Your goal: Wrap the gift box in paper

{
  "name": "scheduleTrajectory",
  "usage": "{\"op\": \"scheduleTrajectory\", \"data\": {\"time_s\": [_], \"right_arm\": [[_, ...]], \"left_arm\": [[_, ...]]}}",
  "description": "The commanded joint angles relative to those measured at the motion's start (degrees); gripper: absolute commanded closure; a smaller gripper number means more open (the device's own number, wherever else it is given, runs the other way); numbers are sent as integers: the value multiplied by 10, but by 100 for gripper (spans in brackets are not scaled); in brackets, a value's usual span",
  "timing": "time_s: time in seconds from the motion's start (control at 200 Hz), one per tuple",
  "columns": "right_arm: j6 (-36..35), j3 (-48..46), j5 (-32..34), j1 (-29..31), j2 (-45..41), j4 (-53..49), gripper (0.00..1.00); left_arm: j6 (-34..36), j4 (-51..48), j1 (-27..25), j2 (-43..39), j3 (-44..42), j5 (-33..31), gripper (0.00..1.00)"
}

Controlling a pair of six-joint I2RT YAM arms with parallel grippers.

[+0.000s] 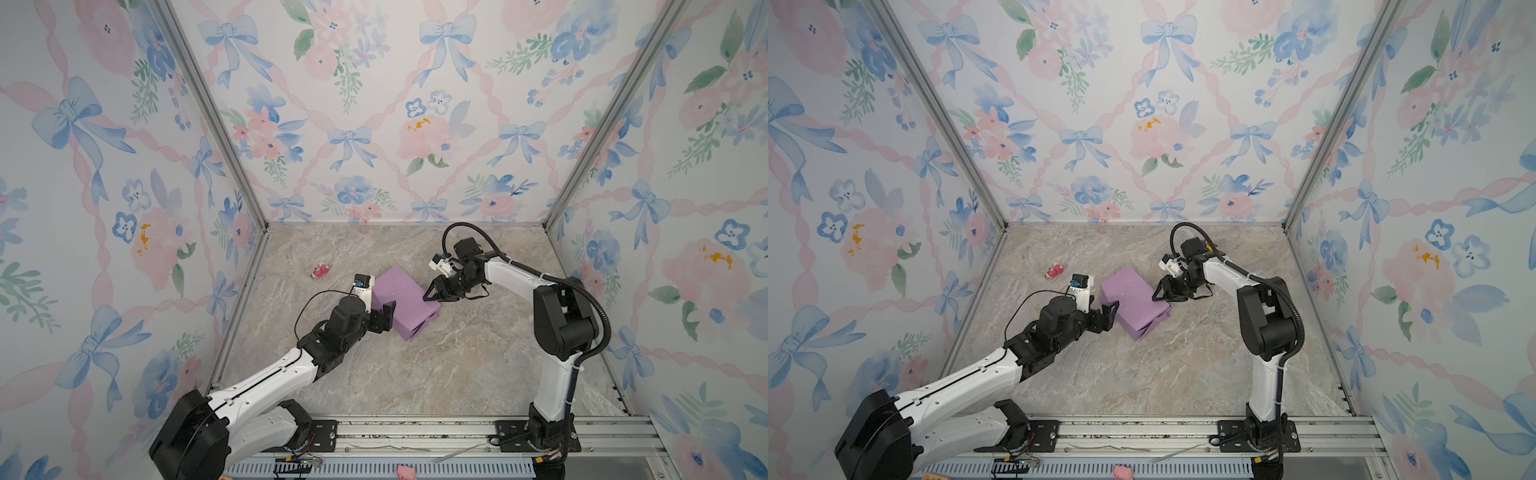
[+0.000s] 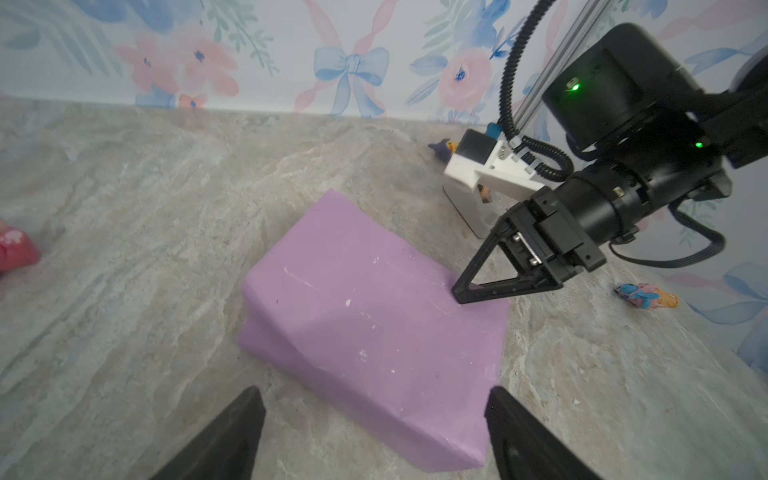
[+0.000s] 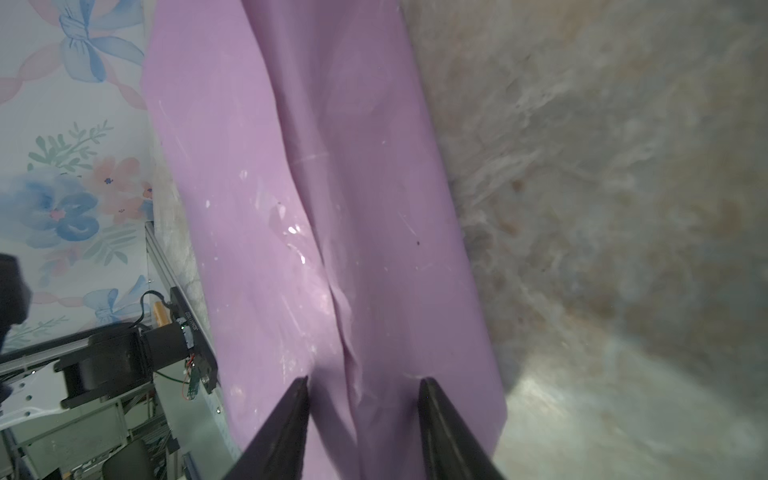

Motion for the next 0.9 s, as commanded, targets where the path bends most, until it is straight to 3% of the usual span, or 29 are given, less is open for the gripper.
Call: {"op": "scheduleTrajectory", "data": {"time_s": [0.0, 0.105, 0.205, 0.28, 0.52, 0.73, 0.895], "right_arm": [[4, -41, -66, 24, -42, -39, 53], [29, -85, -73, 37, -91, -34, 51], [59, -93, -11, 21, -114, -34, 46], [61, -67, 19, 13, -90, -42, 45], [81, 43, 11, 33, 22, -30, 45], [69, 62, -5, 43, 57, -27, 53], [74, 34, -27, 45, 25, 32, 64]], "left_arm": [[-96, 9, 31, 3, -32, 86, 14], [-119, 36, 50, 22, -48, 118, 14], [-124, 58, 61, 43, -50, 136, 13], [-143, 86, 75, 60, -56, 149, 14], [-173, 161, 95, 144, -57, 192, 19], [-173, 204, 93, 221, -24, 234, 29], [-122, 211, 71, 230, 9, 231, 34]]}}
